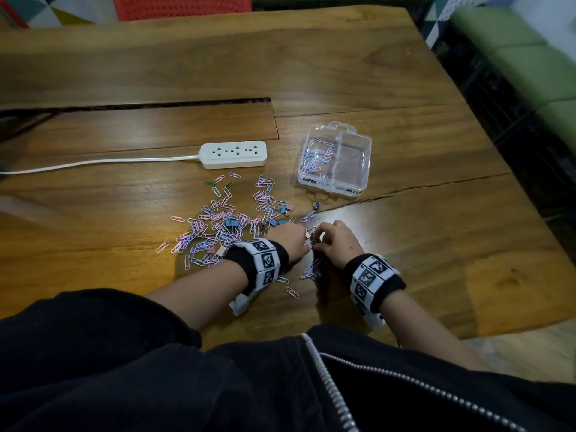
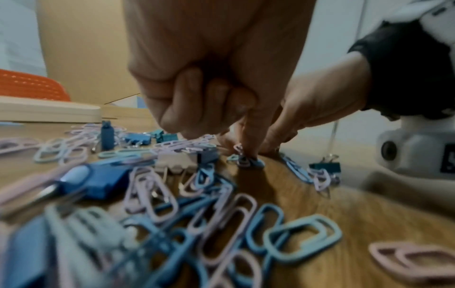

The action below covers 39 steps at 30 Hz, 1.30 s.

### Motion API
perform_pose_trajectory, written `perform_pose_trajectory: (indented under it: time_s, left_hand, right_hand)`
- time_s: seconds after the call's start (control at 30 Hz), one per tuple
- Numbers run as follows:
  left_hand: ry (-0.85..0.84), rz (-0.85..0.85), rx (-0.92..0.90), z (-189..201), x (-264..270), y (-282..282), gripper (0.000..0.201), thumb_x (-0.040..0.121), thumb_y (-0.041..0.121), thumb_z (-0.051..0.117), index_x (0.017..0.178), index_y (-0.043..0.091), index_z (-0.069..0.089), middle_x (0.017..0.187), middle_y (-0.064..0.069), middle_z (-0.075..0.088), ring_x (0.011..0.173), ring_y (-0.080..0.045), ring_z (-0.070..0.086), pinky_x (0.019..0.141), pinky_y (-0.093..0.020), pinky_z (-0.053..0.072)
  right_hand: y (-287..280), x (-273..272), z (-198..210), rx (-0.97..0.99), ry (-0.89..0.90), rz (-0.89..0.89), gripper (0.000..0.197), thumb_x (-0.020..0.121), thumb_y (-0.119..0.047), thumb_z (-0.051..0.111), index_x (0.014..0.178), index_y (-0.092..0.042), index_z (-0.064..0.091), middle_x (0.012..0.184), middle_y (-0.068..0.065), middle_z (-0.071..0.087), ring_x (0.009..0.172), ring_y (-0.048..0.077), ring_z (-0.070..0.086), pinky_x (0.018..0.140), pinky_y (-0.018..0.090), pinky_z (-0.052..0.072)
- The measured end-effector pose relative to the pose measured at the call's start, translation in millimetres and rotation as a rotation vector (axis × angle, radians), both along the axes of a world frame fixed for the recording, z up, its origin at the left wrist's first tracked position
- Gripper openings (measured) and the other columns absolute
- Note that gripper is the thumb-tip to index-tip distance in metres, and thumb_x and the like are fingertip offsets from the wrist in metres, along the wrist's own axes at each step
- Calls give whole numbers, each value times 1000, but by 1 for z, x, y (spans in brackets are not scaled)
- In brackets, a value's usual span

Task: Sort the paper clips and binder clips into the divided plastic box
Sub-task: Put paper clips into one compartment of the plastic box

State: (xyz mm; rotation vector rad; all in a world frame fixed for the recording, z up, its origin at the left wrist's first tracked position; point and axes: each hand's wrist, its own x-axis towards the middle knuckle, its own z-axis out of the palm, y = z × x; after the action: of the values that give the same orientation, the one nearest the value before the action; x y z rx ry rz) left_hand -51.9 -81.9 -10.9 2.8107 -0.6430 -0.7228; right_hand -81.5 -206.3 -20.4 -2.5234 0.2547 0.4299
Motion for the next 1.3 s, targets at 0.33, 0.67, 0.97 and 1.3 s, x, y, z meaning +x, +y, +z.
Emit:
perform_pose_trajectory:
  time_s: [0.33,0.67,0.97,1.3]
  left_hand:
    - [603,439,-700,10,9,20,31,89,5,31,60,12,40,51,-1,49,37,-11,40,33,-12,28]
    - [742,672,-793,8,0,17,30,93,12,40,63,12,43,57,-1,42,32,-6,39,31,-12,27]
    - [67,135,-74,7,-19,9,26,88,39,50,84,13,54,82,-5,57,79,-21,55,65,-30,42]
    - [47,9,44,5,-18,5,35,96,25,43,120,0,50,126,-17,54,117,-33,53,92,-41,44]
  right_hand:
    - [-1,-4,2,1,12,36,4,87,-8,56,88,-4,57,99,7,47,94,20,48,78,22,35]
    - [-14,-15,17,791,41,-377,26,89,10,39,101,-5,56,69,0,45,58,11,40,51,17,36]
    - [-14,-18,10,778,178,-355,31,88,-21,58,61,-16,43,59,-2,41,51,10,38,48,17,32]
    - [-4,-26,12,27,50,154,19,81,-12,65,99,-5,65,95,4,51,92,18,51,69,16,34]
